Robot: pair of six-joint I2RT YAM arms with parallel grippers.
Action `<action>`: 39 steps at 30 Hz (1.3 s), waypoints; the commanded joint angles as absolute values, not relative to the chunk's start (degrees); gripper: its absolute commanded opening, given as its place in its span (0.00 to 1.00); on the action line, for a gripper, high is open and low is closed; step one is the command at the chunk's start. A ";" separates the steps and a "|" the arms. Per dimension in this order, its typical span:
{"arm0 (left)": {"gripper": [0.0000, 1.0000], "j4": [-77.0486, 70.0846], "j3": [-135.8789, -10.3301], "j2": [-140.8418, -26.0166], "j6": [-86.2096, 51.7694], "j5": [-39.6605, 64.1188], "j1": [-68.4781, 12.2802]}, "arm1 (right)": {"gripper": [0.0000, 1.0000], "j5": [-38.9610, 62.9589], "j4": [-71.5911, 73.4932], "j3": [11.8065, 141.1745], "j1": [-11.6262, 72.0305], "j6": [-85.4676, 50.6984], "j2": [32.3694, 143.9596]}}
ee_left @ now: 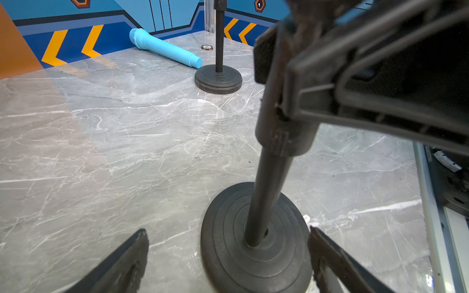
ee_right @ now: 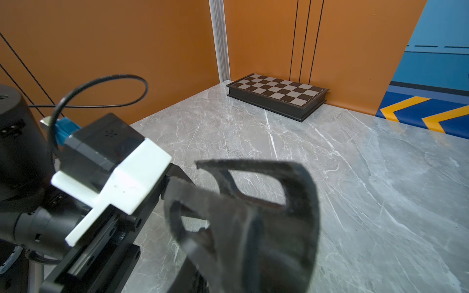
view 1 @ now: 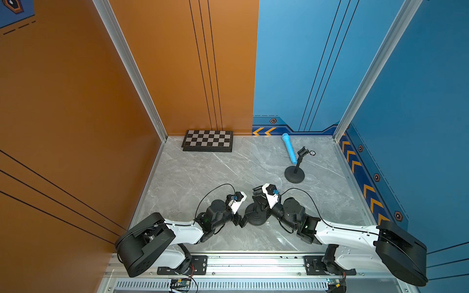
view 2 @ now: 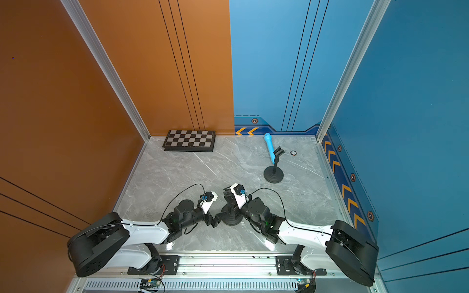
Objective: Assemble a microphone stand
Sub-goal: Hold the microphone stand pole at the microphone stand base.
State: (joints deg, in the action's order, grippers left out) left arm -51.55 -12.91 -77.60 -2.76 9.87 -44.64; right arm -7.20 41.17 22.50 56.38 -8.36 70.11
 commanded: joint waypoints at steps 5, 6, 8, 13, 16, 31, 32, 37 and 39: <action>0.98 -51.92 -14.48 -77.52 -3.14 13.40 -44.12 | 0.00 -9.77 32.11 19.55 56.10 -5.37 64.98; 0.98 -51.87 -14.59 -77.28 -3.33 13.61 -44.20 | 0.00 -9.78 31.87 18.94 55.69 -5.58 64.17; 0.98 -51.86 -14.61 -76.84 -3.51 13.52 -44.19 | 0.00 -9.17 31.58 18.09 54.92 -5.79 63.38; 0.98 -52.00 -14.57 -76.71 -3.53 12.82 -44.30 | 0.00 -8.21 34.09 16.79 55.02 -6.87 66.62; 0.99 -51.94 -14.60 -76.82 -3.60 13.16 -44.30 | 0.00 -9.14 34.67 16.73 55.62 -6.07 68.38; 0.90 -52.40 -20.41 -82.63 0.38 14.75 -48.97 | 0.00 -8.26 40.64 13.75 56.56 -5.84 70.67; 0.88 -53.13 -20.91 -83.54 0.44 14.61 -49.21 | 0.00 -8.29 40.37 13.62 56.64 -5.93 70.18; 0.74 -63.34 -21.36 -90.43 -0.91 14.84 -49.01 | 0.00 -8.28 38.29 12.53 57.20 -6.29 67.13; 0.72 -66.75 -21.88 -93.26 -1.49 17.30 -48.85 | 0.00 -8.16 37.02 12.21 57.30 -6.40 66.17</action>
